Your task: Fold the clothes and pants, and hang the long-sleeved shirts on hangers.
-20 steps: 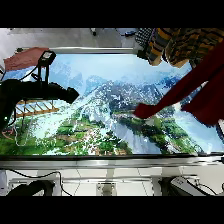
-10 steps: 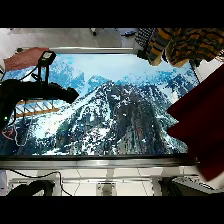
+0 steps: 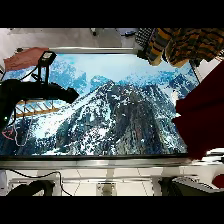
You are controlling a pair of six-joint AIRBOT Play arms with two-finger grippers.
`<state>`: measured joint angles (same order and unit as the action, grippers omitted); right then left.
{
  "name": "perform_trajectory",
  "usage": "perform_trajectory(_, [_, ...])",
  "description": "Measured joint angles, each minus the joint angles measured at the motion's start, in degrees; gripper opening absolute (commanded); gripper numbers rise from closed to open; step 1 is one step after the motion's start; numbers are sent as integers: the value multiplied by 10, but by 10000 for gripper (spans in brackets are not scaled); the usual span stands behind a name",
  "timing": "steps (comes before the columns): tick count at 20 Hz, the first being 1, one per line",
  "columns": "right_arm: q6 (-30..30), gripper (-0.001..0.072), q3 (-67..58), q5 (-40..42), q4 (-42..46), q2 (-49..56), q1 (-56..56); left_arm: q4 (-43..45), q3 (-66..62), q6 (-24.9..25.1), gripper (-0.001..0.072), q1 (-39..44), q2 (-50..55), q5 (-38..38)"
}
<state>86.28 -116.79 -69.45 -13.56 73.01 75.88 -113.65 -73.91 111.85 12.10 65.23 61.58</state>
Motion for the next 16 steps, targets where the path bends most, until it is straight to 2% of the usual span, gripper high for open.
perform_trajectory(6, [-30,42,-12,-117,-34,1,-8,0,0,0,657,0,0,4])
perform_trajectory(10, [-36,43,-13,-157,-61,8,-9,0,0,0,657,0,0,4])
perform_trajectory(13, [-37,43,-13,-219,-1,4,-15,0,0,0,656,0,0,4])
perform_trajectory(16, [-31,43,-11,-273,94,0,-83,0,0,0,657,0,0,4])
